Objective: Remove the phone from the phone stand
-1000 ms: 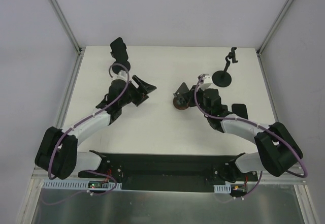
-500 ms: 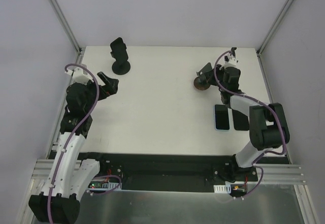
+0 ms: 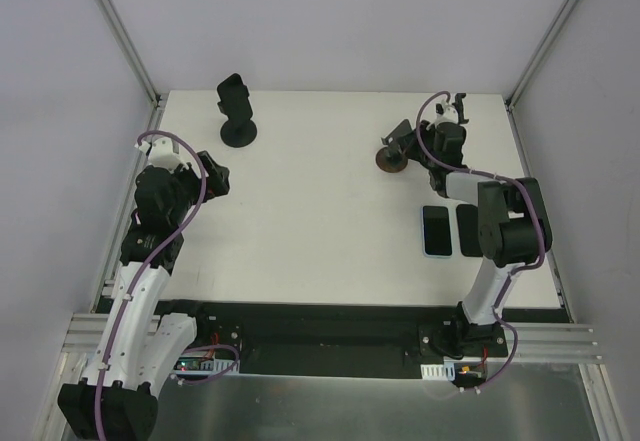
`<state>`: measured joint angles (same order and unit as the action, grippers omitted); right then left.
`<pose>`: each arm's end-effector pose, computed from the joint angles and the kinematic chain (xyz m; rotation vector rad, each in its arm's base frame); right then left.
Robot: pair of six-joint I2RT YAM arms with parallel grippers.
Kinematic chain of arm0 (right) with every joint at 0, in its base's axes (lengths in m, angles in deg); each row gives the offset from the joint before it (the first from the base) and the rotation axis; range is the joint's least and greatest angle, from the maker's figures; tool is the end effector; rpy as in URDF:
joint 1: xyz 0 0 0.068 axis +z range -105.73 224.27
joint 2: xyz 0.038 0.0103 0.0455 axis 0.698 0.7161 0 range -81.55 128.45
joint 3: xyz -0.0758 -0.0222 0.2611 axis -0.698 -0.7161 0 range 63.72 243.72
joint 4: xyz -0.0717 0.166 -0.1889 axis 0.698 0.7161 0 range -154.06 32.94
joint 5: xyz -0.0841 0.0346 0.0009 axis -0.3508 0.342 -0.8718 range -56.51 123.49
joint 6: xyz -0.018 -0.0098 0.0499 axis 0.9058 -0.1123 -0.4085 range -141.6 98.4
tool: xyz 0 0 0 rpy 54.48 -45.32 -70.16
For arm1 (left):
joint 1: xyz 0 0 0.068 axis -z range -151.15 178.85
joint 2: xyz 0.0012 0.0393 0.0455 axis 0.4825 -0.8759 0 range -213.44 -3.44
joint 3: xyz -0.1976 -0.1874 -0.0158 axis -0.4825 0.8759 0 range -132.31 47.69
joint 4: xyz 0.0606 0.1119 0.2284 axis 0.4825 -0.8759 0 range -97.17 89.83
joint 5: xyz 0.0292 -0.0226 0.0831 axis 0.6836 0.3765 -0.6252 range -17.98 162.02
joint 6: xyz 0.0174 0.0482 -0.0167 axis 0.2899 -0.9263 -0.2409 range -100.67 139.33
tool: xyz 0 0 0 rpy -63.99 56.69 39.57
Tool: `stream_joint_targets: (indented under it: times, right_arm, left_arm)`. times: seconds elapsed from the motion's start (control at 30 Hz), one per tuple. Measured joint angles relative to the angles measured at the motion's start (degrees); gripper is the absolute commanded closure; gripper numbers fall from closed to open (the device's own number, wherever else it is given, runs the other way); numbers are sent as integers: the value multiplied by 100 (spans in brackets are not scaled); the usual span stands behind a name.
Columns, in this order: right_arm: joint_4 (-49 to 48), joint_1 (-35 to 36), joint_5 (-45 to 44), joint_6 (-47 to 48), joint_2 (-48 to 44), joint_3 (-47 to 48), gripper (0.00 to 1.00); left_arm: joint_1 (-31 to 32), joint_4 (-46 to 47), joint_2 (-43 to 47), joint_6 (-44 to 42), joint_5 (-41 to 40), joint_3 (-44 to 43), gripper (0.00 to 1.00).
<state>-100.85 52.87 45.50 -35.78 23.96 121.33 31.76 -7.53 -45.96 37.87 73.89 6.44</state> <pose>0.4005 0.0681 0.2053 -0.0672 1.7833 0.4722 0.1798 -0.0104 0.3300 -0.2114 1.7179 -0.3045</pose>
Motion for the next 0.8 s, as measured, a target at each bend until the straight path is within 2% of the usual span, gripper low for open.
stream_joint_targets:
  times: [0.1, 0.2, 0.3, 0.33, 0.4, 0.43, 0.5, 0.53, 0.63, 0.67, 0.8]
  right_arm:
    - [-122, -9, 28, -17, 129, 31, 94]
    - [-205, -20, 44, -24, 173, 33, 83]
    - [-225, -22, 61, -42, 199, 31, 61]
    - [-243, -22, 79, -39, 201, 28, 49]
    - [-313, -22, 107, -50, 201, 17, 39]
    - [-354, -22, 125, -74, 197, 0, 31]
    - [-398, -22, 190, -85, 157, -81, 23]
    - [-402, -22, 212, -90, 122, -129, 14]
    - [-319, -22, 236, -90, -175, -398, 0]
    - [-260, -22, 236, -85, -345, -501, 3]
    - [26, -22, 240, -87, -1233, -896, 4]
  left_arm:
    - [0, -9, 2, -20, -4, 0, 1]
    - [0, -11, 2, -26, -7, 0, 1]
    - [0, -11, 2, -39, -17, 0, 1]
    - [0, -11, 2, -42, -39, 0, 1]
    - [0, -11, 4, -42, -52, 0, 1]
    - [0, -11, 4, -44, -59, 0, 1]
    - [0, -11, 4, -59, -66, 4, 1]
    - [0, -13, 4, -63, -66, 7, 1]
    - [0, -15, 2, -96, -66, 28, 1]
    - [0, -20, -2, -105, -66, 31, 1]
    - [0, -20, -151, -127, -72, 33, 1]
